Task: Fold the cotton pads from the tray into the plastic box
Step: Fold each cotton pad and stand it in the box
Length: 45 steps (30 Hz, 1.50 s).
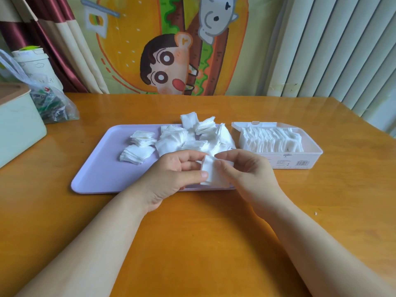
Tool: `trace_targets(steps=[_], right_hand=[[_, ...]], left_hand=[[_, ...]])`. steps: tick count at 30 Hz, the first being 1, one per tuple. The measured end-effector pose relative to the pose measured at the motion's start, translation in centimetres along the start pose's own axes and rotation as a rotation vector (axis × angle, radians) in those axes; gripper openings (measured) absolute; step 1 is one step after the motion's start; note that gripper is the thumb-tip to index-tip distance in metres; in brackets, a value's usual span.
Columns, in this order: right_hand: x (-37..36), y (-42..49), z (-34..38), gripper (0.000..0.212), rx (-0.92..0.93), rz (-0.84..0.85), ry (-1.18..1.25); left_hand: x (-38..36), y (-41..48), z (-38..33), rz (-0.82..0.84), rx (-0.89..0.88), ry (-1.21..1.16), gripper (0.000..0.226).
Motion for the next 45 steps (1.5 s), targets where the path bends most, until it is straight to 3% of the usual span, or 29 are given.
trace_targets(steps=[4,13,23,30,40,45], right_hand=[[0.1,-0.1,0.3,0.006,-0.025,0.001,0.093],[0.3,0.0,0.3,0.006,-0.018,0.013,0.159],[0.0,-0.2,0.3,0.002,-0.005,0.032,0.117],[-0.2,-0.2,0.3,0.016,0.013,0.104,0.09],[-0.1,-0.3,0.4,0.007,0.057,-0.103,0.095],[1.2,0.1,0.2,0.013,-0.032,-0.261,0.017]], left_hand=[[-0.2,0.0,0.2,0.018,-0.059,-0.029,0.045],[-0.1,0.0,0.1,-0.025,-0.067,-0.024,0.042],[-0.2,0.1,0.1,-0.115,-0.042,0.008,0.028],[-0.3,0.4,0.3,-0.124,-0.05,0.037,0.015],[0.0,0.9,0.9,-0.262,-0.007,0.048,0.011],[0.6,0.6,0.7,-0.249,-0.077,-0.025,0.013]])
Point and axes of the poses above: each hand's wrist, its own y-axis towards the middle knuckle, its own x-axis out of the back of the hand, z = x × y, the point moved 2 cm from there along y, towards the middle knuckle, and after that the axes turned 5 degrees about -y, right-handed, at the moved point
